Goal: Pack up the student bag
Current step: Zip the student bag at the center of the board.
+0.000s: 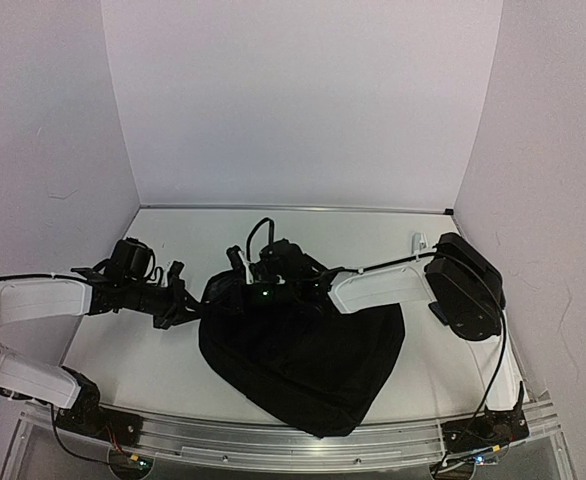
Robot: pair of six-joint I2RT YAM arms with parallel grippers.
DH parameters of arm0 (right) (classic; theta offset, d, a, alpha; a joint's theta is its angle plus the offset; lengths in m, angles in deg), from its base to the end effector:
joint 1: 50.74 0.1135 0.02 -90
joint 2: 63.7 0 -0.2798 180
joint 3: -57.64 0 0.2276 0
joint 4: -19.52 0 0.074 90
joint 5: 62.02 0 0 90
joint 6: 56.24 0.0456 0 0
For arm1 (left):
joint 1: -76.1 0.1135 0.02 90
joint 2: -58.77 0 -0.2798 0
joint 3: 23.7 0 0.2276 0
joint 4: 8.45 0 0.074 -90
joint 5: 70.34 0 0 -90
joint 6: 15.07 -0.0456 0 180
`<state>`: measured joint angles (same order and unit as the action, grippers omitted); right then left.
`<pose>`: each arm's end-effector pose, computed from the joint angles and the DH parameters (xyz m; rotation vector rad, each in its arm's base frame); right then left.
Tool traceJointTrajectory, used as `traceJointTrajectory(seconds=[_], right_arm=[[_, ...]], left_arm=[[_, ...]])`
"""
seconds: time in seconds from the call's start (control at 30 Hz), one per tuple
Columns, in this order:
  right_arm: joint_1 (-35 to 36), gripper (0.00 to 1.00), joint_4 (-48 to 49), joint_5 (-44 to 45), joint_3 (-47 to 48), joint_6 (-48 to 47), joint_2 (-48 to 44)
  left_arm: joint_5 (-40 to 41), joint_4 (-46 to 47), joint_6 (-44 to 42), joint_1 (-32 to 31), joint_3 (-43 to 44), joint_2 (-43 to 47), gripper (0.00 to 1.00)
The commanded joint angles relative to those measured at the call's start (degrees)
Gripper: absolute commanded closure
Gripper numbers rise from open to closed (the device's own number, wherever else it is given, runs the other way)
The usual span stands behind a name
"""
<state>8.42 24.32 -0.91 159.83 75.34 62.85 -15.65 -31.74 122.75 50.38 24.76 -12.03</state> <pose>0.2381 0.4417 0.2063 -0.7357 2.1249 1.5663 0.1834 -0.1176 0.2117 -0.1657 2.5945 -1.2867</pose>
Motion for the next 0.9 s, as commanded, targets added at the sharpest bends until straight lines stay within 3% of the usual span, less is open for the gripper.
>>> traceJointTrajectory(seconds=[0.0, 0.33, 0.53, 0.87], right_arm=[[0.1, 1.0, 2.3, 3.8, -0.4, -5.4, -5.6], [2.4, 1.0, -7.9, 19.8, 3.3, -21.3, -5.9], [6.8, 1.0, -9.4, 41.7, 3.5, -30.8, -6.9], [8.0, 1.0, -8.4, 59.0, 9.0, -31.8, -3.5]], left_arm=[[1.9, -0.9, -0.5, 0.1, -0.2, 2.7, 1.0], [1.0, -6.8, -4.5, 0.1, 2.3, 3.3, 1.0], [1.1, -9.7, -5.9, 0.1, 3.3, 3.0, 1.0], [0.9, -14.2, -7.5, 0.1, 5.1, 2.2, 1.0]])
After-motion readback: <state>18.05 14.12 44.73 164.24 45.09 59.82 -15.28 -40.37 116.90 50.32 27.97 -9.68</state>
